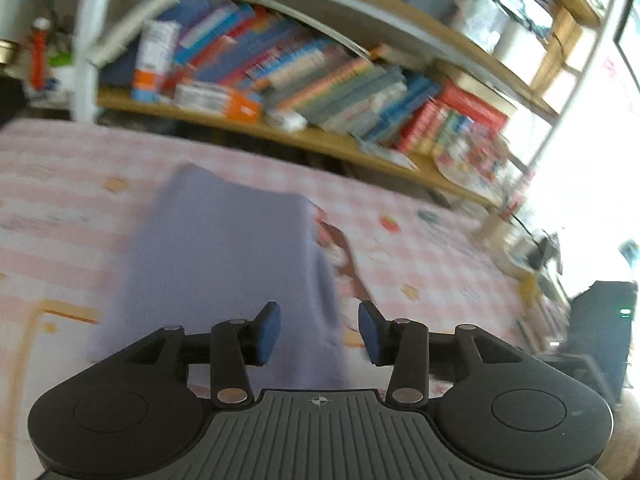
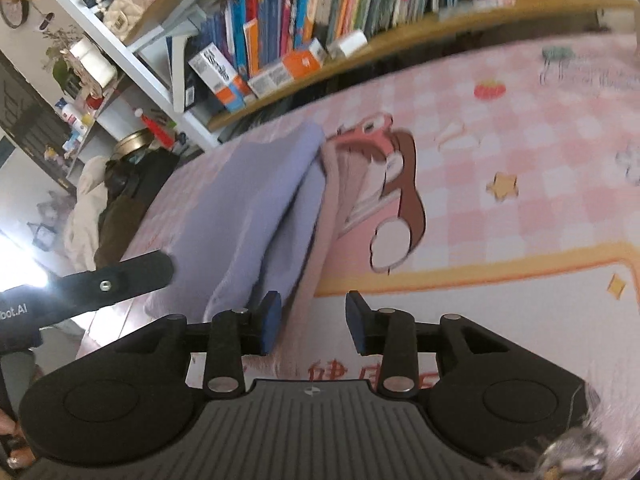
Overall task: Fold clothes
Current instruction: 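Open both grippers and release the folded hem onto the sweater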
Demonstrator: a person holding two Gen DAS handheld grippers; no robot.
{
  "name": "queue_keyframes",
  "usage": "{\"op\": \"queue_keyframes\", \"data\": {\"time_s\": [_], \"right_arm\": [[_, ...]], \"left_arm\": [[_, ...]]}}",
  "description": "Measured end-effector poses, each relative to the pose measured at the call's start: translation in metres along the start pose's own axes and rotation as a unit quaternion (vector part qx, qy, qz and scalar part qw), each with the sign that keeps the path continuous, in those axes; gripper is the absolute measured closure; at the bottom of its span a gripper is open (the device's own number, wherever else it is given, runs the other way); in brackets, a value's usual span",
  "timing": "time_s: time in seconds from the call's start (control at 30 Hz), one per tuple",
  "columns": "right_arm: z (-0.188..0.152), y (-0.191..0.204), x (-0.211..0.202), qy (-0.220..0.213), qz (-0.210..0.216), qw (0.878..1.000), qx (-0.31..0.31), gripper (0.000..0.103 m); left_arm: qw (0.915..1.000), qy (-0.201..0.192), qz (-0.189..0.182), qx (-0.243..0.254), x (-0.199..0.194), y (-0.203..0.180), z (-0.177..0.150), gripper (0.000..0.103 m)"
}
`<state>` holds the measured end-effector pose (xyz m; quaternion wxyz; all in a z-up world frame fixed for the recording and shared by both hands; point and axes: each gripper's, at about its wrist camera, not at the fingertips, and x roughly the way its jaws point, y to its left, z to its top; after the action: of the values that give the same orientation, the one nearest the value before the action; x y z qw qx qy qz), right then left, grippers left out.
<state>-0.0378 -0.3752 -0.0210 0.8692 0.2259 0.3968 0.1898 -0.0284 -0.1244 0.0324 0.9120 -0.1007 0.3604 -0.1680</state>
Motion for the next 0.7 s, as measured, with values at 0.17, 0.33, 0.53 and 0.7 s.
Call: {"op": "queue_keyframes", "data": {"time_s": [0.17, 0.33, 0.53, 0.7], "right_arm": [[0.013, 0.018, -0.009, -0.036, -0.007, 0.999, -0.021, 0.063], [0.022, 0.044, -0.012, -0.060, -0.012, 0.997, -0.041, 0.048], [0.019, 0.070, 0.003, -0.050, -0.015, 0.997, -0.056, 0.048], [0.013, 0.081, 0.012, -0.047, -0.027, 0.996, -0.069, 0.070]], "left_arm": [[0.9970, -0.038, 0.065, 0.017, -0.028, 0.025, 0.003, 0.028], [0.9912, -0.058, 0.111, 0.041, -0.036, 0.043, 0.003, 0.011], [0.9916, -0.066, 0.094, 0.059, -0.035, 0.061, 0.005, 0.042], [0.9944, -0.012, 0.052, 0.092, -0.007, 0.065, 0.007, 0.076]]}}
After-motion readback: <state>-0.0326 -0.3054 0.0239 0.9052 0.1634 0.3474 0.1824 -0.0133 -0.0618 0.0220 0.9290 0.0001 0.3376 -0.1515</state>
